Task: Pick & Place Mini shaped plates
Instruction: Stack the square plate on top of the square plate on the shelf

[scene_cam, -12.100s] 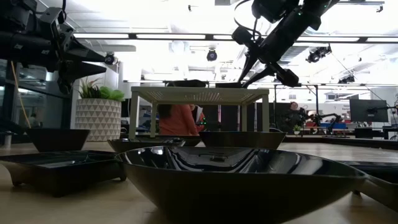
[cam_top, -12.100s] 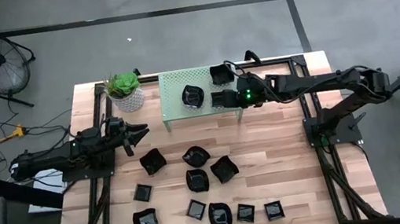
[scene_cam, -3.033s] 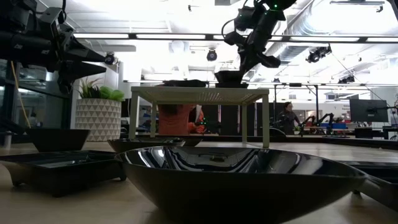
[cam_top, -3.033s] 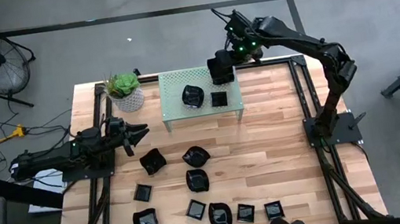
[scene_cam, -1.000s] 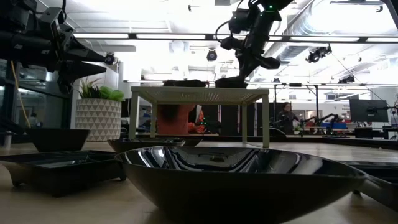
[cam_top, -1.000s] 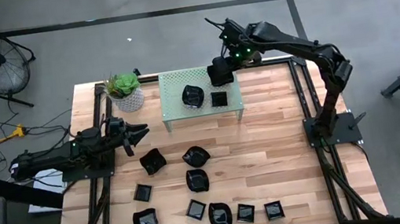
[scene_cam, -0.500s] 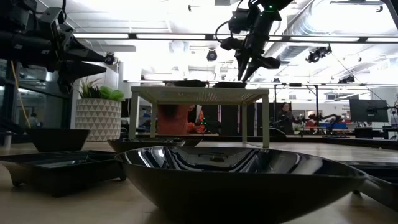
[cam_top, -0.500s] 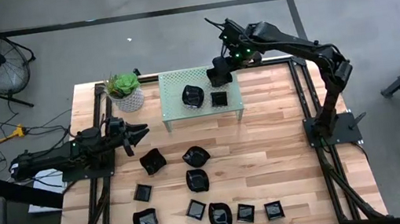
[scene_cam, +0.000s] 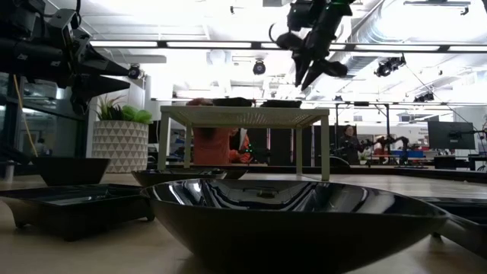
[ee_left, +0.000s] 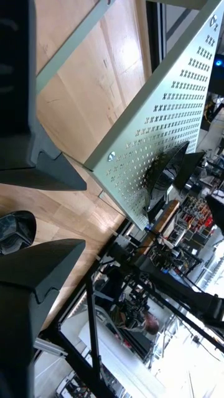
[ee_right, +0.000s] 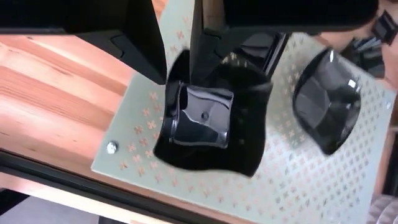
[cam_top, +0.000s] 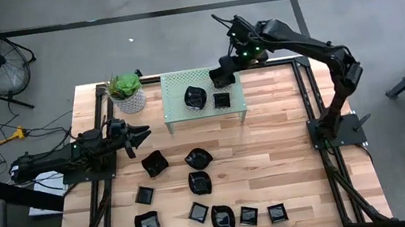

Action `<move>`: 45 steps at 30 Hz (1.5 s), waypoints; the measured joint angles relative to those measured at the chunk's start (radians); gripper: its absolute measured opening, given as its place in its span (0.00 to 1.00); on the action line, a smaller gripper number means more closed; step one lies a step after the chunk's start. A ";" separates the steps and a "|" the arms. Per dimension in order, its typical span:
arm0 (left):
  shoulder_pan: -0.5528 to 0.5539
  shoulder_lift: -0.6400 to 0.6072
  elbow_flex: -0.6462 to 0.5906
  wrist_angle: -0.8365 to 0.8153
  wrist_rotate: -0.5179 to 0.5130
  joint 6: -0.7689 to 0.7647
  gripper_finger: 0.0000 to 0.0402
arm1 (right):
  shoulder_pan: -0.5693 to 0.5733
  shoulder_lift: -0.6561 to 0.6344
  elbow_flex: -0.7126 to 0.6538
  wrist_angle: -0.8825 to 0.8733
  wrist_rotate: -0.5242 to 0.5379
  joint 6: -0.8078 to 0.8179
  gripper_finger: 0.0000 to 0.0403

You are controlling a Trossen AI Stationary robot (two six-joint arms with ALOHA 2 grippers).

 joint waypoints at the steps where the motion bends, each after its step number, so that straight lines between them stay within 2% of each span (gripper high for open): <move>1: 0.000 0.000 0.000 0.000 0.000 0.000 0.33 | 0.005 -0.010 0.000 -0.015 0.001 -0.006 0.17; 5: 0.000 0.000 0.000 0.000 0.000 0.000 0.33 | 0.041 -0.044 0.000 -0.100 0.010 -0.042 0.17; 11: 0.000 0.000 0.000 0.000 0.000 0.000 0.33 | 0.136 -0.089 0.000 -0.259 0.110 -0.067 0.17; 17: 0.000 0.000 0.000 0.000 0.000 0.000 0.33 | 0.269 -0.118 0.001 -0.371 0.198 -0.082 0.17; 23: 0.000 0.000 0.000 0.000 0.000 0.000 0.33 | 0.414 -0.120 0.001 -0.423 0.229 -0.041 0.17; 30: 0.000 0.000 0.000 0.000 0.000 0.000 0.33 | 0.599 -0.120 0.000 -0.425 0.286 0.122 0.17; 41: 0.000 0.000 0.000 0.000 0.000 0.000 0.33 | 0.958 -0.103 0.000 -0.367 0.459 0.455 0.17; 45: 0.000 0.000 0.000 0.000 0.000 0.000 0.33 | 1.059 -0.060 0.000 -0.343 0.464 0.569 0.17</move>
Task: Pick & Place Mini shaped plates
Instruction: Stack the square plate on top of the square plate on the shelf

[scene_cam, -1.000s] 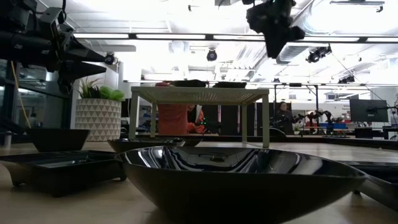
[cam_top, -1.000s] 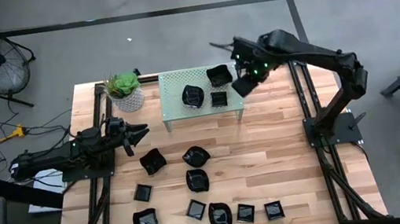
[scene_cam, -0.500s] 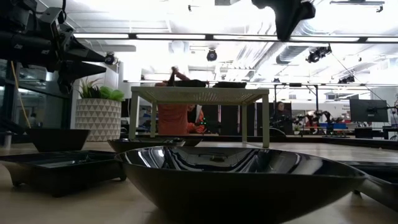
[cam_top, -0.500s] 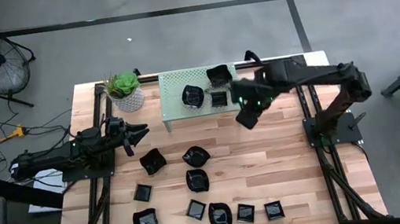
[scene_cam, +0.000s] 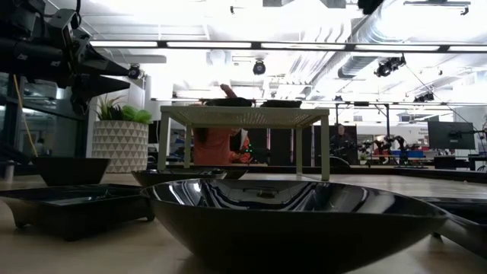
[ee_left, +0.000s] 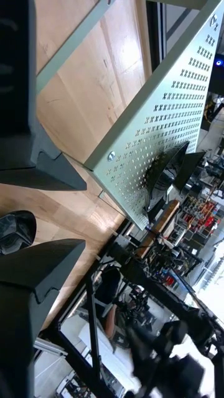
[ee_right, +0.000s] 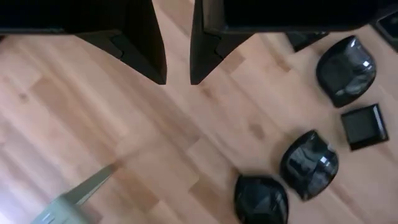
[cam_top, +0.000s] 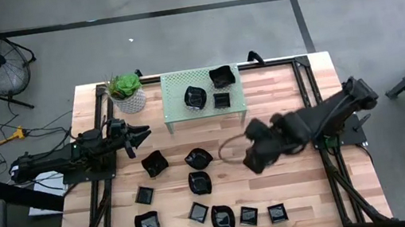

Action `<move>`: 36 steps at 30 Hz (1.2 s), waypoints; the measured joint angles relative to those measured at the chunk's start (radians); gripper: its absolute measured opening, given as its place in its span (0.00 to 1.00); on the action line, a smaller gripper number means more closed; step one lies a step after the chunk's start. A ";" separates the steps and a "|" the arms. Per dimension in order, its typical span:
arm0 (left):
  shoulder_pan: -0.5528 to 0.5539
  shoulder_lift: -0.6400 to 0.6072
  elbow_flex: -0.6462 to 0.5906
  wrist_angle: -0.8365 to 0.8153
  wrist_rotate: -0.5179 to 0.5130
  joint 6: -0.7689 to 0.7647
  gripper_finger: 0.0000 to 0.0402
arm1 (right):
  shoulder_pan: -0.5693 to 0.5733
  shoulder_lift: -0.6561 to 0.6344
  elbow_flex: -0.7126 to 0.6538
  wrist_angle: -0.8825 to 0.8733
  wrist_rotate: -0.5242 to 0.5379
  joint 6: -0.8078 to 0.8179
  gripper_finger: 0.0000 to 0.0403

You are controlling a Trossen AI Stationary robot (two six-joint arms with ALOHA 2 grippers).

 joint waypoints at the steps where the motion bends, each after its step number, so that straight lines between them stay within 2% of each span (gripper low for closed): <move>1: 0.000 0.000 0.000 0.000 0.000 0.000 0.33 | 0.022 0.014 0.000 0.009 -0.002 0.025 0.17; 14: 0.000 0.000 0.000 0.000 0.000 0.000 0.33 | 0.212 0.231 -0.001 0.064 -0.184 0.330 0.17; 23: 0.000 0.000 0.000 0.000 0.000 0.000 0.33 | 0.264 0.286 -0.013 0.074 -0.201 0.539 0.17; 27: 0.000 0.000 0.000 0.000 0.000 0.000 0.33 | 0.276 0.254 -0.139 0.175 -0.233 0.569 0.17; 31: 0.000 0.000 0.000 0.000 0.000 0.000 0.33 | 0.277 0.175 -0.350 0.401 -0.317 0.613 0.17; 36: 0.000 0.000 0.000 0.000 0.000 0.000 0.33 | 0.277 0.086 -0.548 0.641 -0.332 0.653 0.17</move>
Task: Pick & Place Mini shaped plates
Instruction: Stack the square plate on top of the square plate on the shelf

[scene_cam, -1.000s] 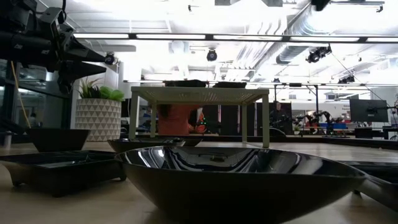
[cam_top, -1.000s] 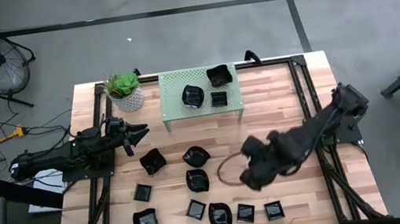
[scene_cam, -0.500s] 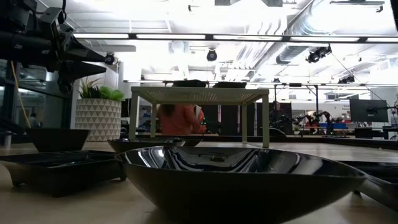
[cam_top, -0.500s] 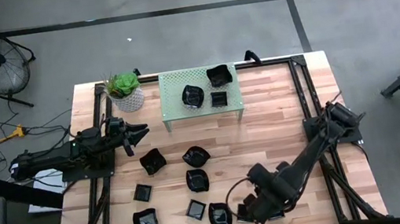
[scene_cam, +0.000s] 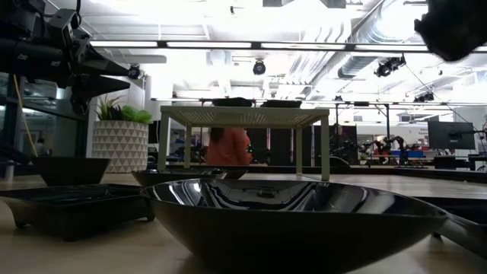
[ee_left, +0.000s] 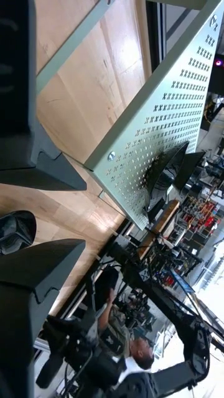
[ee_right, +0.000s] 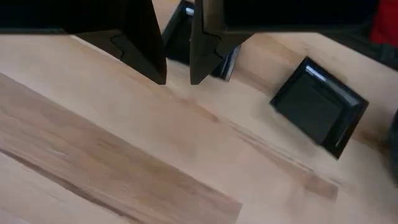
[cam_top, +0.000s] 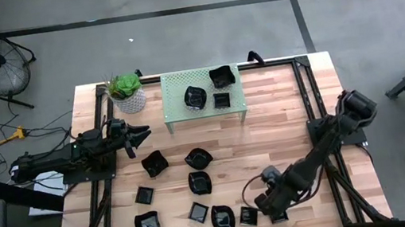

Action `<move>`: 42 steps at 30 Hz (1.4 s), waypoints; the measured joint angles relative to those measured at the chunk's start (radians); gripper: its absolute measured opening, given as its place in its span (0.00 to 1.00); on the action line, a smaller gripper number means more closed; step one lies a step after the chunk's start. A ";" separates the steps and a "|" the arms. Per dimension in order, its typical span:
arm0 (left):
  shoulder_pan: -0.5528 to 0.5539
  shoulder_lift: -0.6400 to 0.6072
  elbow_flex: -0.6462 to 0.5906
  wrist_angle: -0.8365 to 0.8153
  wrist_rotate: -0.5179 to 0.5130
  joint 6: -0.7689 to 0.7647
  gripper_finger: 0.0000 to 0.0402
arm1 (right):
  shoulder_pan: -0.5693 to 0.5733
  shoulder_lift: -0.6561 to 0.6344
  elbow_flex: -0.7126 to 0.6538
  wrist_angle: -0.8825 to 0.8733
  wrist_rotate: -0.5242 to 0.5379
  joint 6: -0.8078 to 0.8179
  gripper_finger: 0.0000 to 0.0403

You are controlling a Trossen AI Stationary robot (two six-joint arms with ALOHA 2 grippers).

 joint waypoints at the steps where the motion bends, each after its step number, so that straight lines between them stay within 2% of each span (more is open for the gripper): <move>1: 0.000 0.000 0.000 0.000 0.000 0.000 0.33 | 0.000 -0.008 -0.022 0.022 -0.007 0.004 0.17; 8: 0.000 0.000 0.000 0.000 0.000 0.000 0.33 | 0.039 -0.016 -0.116 0.097 -0.104 0.062 0.17; 27: 0.000 0.000 0.000 0.000 0.000 0.000 0.33 | 0.122 -0.006 -0.120 0.174 -0.052 0.116 0.17; 37: 0.000 0.000 0.000 0.000 0.000 0.000 0.33 | 0.129 0.016 -0.119 0.187 -0.077 0.163 0.27; 42: 0.000 0.000 0.000 0.000 0.000 0.000 0.33 | 0.129 0.023 -0.119 0.203 -0.083 0.174 0.28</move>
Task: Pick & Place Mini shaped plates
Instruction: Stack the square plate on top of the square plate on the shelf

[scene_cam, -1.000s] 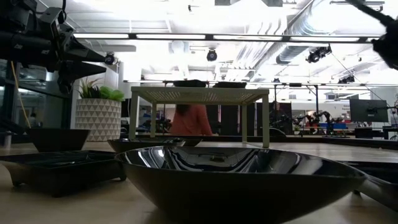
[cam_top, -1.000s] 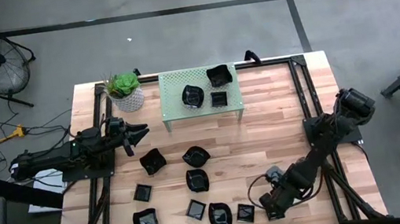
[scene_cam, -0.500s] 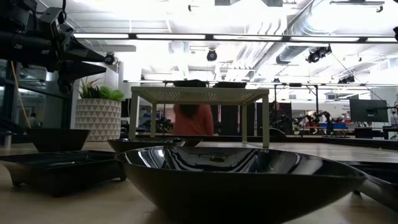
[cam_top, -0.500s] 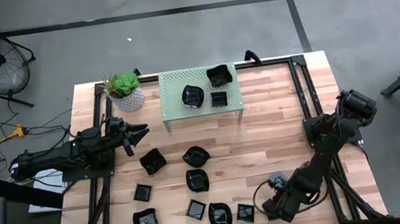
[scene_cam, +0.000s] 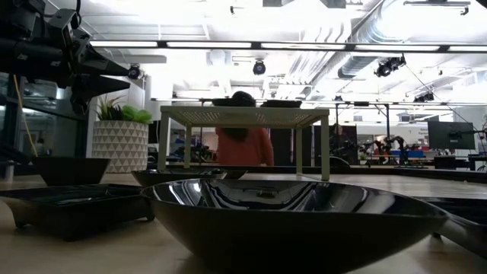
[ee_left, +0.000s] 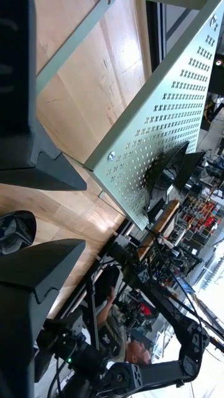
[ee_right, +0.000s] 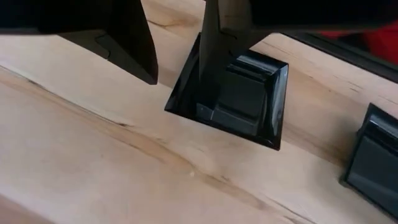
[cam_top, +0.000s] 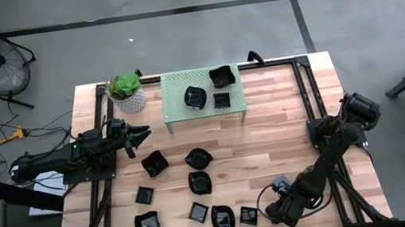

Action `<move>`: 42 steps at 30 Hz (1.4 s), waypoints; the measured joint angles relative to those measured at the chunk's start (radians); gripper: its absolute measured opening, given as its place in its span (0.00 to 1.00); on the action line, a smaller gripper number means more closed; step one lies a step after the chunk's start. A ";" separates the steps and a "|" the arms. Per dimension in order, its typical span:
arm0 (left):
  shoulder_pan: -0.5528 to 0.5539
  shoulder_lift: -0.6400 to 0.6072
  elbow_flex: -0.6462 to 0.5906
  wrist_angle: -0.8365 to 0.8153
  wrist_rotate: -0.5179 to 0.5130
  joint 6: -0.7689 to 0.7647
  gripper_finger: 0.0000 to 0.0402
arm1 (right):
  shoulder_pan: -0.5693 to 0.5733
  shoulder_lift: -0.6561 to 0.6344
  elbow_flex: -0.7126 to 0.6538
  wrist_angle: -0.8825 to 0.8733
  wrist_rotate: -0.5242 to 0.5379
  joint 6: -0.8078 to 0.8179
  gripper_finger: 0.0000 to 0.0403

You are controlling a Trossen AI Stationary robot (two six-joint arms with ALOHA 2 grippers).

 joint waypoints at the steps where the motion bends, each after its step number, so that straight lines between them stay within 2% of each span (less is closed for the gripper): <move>1: 0.000 0.000 0.000 0.000 0.000 0.000 0.33 | 0.000 0.007 0.000 0.003 -0.002 0.000 0.28; 13: 0.000 0.000 0.000 0.000 0.000 0.000 0.33 | 0.000 0.033 0.000 0.042 0.008 0.000 0.28; 30: 0.000 0.000 0.000 0.000 0.000 0.000 0.33 | 0.000 0.033 0.000 0.031 0.033 -0.023 0.02; 42: 0.000 0.000 0.000 0.000 0.000 0.000 0.33 | -0.001 0.031 0.000 0.048 0.032 -0.061 0.01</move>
